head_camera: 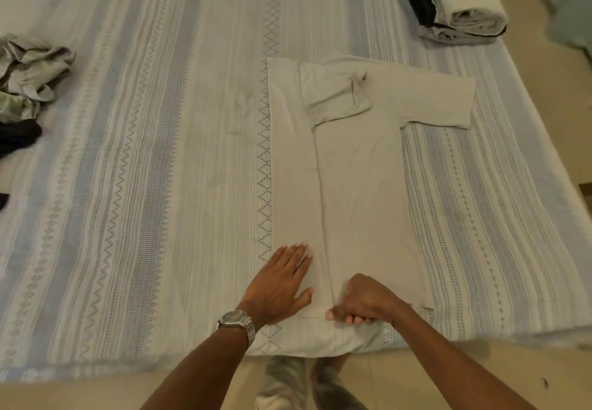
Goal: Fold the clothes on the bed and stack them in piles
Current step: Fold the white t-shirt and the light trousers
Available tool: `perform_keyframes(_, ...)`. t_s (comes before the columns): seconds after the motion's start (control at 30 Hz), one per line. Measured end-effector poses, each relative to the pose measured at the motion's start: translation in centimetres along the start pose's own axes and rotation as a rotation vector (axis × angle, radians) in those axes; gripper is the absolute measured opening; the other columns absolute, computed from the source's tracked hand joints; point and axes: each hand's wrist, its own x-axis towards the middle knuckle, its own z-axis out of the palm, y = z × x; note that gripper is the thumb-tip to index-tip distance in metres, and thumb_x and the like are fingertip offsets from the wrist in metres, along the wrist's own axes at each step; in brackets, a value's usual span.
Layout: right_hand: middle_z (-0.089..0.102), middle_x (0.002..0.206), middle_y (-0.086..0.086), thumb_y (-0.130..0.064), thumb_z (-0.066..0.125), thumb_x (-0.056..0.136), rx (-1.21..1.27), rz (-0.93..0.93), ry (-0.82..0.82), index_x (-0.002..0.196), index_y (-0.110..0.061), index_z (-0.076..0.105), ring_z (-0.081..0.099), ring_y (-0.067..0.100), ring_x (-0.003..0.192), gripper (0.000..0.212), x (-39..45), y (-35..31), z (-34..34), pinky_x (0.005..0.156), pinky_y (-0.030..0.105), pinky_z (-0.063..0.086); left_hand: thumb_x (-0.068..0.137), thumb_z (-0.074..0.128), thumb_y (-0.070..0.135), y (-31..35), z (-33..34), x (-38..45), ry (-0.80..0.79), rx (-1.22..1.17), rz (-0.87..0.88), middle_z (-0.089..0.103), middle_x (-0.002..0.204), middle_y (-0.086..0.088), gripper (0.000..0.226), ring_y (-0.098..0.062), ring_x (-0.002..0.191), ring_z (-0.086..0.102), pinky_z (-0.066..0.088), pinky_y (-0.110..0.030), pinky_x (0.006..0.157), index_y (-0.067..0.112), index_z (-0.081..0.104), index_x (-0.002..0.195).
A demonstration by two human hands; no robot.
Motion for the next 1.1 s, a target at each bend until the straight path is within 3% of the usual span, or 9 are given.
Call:
perform_keyframes(0.07, 0.066, 0.053, -0.007, -0.047, 0.085, 0.077, -0.088, -0.038, 0.088, 0.063, -0.017, 0.07, 0.055, 0.004, 0.044, 0.036, 0.1, -0.4, -1.1, 0.055, 0.021, 0.05, 0.099, 0.042, 0.045, -0.7, -0.5, 1.0, 0.089, -0.001, 0.008, 0.055, 0.145, -0.017, 0.057, -0.031, 0.128, 0.057, 0.047, -0.044, 0.108, 0.006, 0.059, 0.137)
perform_keyframes(0.13, 0.07, 0.058, -0.006, -0.048, 0.083, 0.077, -0.085, -0.156, 0.291, 0.067, -0.02, 0.072, 0.061, 0.003, 0.049, 0.032, 0.5, -1.4, -2.0, 0.061, 0.024, 0.055, 0.099, 0.041, 0.04, -1.7, -1.3, 2.5, 0.16, 0.005, -0.014, 0.061, 0.137, -0.017, 0.053, -0.031, 0.12, 0.061, 0.052, -0.043, 0.102, 0.004, 0.063, 0.131)
perform_keyframes(0.27, 0.066, 0.073, -0.018, -0.031, 0.072, 0.09, 0.025, -0.441, 0.692, 0.084, -0.03, 0.068, 0.062, -0.001, 0.069, 0.007, 1.8, -4.3, -2.7, 0.067, 0.02, 0.049, 0.097, 0.049, 0.027, -3.9, -2.5, 5.5, 0.213, 0.011, -0.082, 0.062, 0.135, -0.019, 0.044, -0.033, 0.121, 0.061, 0.052, -0.044, 0.103, 0.0, 0.063, 0.129)
perform_keyframes(0.3, 0.068, 0.082, -0.017, -0.025, 0.071, 0.092, 0.041, -0.523, 0.724, 0.092, -0.027, 0.07, 0.064, 0.0, 0.075, 0.002, 2.5, -5.0, -2.9, 0.07, 0.019, 0.051, 0.095, 0.054, 0.022, -4.5, -2.7, 6.2, 0.211, 0.003, -0.095, 0.06, 0.137, -0.02, 0.043, -0.034, 0.123, 0.06, 0.051, -0.045, 0.104, -0.001, 0.061, 0.13)
perform_keyframes(0.47, 0.066, 0.122, -0.006, -0.005, 0.061, 0.098, 0.199, -0.734, 0.656, 0.129, -0.013, 0.064, 0.064, 0.004, 0.105, 0.033, 6.0, -9.8, -5.4, 0.093, 0.008, 0.047, 0.091, 0.063, 0.014, -8.3, -3.4, 9.4, 0.146, -0.009, -0.188, 0.047, 0.151, -0.022, 0.058, -0.034, 0.14, 0.046, 0.039, -0.046, 0.116, -0.004, 0.048, 0.144)
perform_keyframes(0.6, 0.059, 0.134, -0.004, -0.005, 0.06, 0.099, 0.242, -0.711, 0.689, 0.142, -0.012, 0.053, 0.06, 0.004, 0.111, 0.044, 8.7, -12.4, -7.8, 0.092, 0.003, 0.043, 0.099, 0.052, 0.021, -10.9, -3.5, 11.6, 0.088, -0.008, -0.256, 0.038, 0.157, -0.022, 0.057, -0.034, 0.146, 0.038, 0.037, -0.048, 0.118, -0.004, 0.041, 0.149)
perform_keyframes(0.77, 0.059, 0.127, -0.002, -0.012, 0.063, 0.098, 0.475, -0.552, 0.892, 0.139, -0.014, 0.056, 0.06, 0.0, 0.097, 0.041, 10.2, -14.5, -11.8, 0.08, 0.005, 0.047, 0.097, 0.042, 0.03, -14.0, -5.6, 14.6, 0.134, -0.008, -0.19, 0.066, 0.129, -0.017, 0.047, -0.031, 0.114, 0.065, 0.055, -0.044, 0.095, 0.001, 0.065, 0.126)
perform_keyframes(0.9, 0.055, 0.127, -0.001, -0.016, 0.066, 0.096, 0.498, -0.519, 1.061, 0.133, -0.016, 0.056, 0.059, 0.012, 0.104, 0.039, 10.5, -15.7, -16.7, 0.085, 0.02, 0.051, 0.096, 0.041, 0.03, -16.8, -7.1, 17.9, 0.209, -0.03, -0.188, 0.068, 0.122, -0.016, 0.048, -0.031, 0.109, 0.066, 0.056, -0.043, 0.094, 0.0, 0.066, 0.123)
perform_keyframes(1.1, 0.055, 0.129, 0.016, -0.027, 0.074, 0.089, 0.149, -0.384, 1.296, 0.133, -0.006, 0.052, 0.054, 0.036, 0.116, 0.053, 12.4, -15.5, -26.6, 0.092, 0.046, 0.046, 0.097, 0.062, 0.022, -19.2, -8.7, 26.3, 0.247, -0.144, -0.304, 0.061, 0.134, -0.024, 0.045, -0.038, 0.122, 0.06, 0.049, -0.048, 0.105, -0.005, 0.058, 0.132)
